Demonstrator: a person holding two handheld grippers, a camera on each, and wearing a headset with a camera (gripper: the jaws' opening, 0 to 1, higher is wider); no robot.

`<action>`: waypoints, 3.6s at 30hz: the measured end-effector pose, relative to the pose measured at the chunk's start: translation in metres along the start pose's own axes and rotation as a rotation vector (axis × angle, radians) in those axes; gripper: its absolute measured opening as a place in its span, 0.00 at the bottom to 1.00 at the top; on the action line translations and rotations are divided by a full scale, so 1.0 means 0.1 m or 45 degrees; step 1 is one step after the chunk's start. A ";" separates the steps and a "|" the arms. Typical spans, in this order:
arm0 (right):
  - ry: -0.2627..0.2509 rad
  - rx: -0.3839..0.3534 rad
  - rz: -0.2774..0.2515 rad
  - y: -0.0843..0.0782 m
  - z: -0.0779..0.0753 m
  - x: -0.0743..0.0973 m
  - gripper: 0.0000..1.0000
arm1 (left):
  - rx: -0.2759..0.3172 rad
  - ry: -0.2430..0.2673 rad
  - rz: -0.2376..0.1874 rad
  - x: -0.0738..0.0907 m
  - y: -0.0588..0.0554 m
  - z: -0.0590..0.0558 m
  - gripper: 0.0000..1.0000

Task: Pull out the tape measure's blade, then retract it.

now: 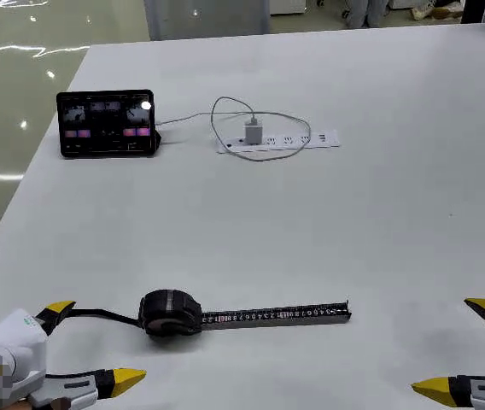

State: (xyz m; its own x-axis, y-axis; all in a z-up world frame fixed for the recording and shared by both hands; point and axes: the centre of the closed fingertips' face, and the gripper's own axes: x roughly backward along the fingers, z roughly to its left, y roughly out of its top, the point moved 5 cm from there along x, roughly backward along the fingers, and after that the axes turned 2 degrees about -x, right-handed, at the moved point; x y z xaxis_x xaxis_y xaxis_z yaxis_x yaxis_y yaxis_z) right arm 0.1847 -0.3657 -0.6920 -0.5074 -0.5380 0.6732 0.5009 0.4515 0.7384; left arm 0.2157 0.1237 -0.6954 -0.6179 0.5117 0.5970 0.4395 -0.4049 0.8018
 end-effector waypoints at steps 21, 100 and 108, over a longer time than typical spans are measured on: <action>-0.029 0.000 0.000 -0.10 -0.03 0.16 0.99 | 0.002 -0.020 -0.002 0.05 -0.06 -0.04 0.99; 0.164 0.337 0.201 0.41 -0.13 -0.20 0.99 | 0.214 0.114 -0.012 -0.46 0.52 -0.49 0.99; 0.195 0.423 0.275 0.42 -0.15 -0.33 0.99 | 0.243 0.122 -0.041 -0.55 0.56 -0.57 0.99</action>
State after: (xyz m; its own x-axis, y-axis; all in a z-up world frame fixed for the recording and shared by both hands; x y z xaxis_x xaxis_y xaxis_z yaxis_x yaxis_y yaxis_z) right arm 0.2328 -0.3397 -0.6842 -0.2930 -0.4944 0.8184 0.3180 0.7568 0.5710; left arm 0.2372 0.0293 -0.6847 -0.6888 0.4437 0.5732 0.5282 -0.2343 0.8161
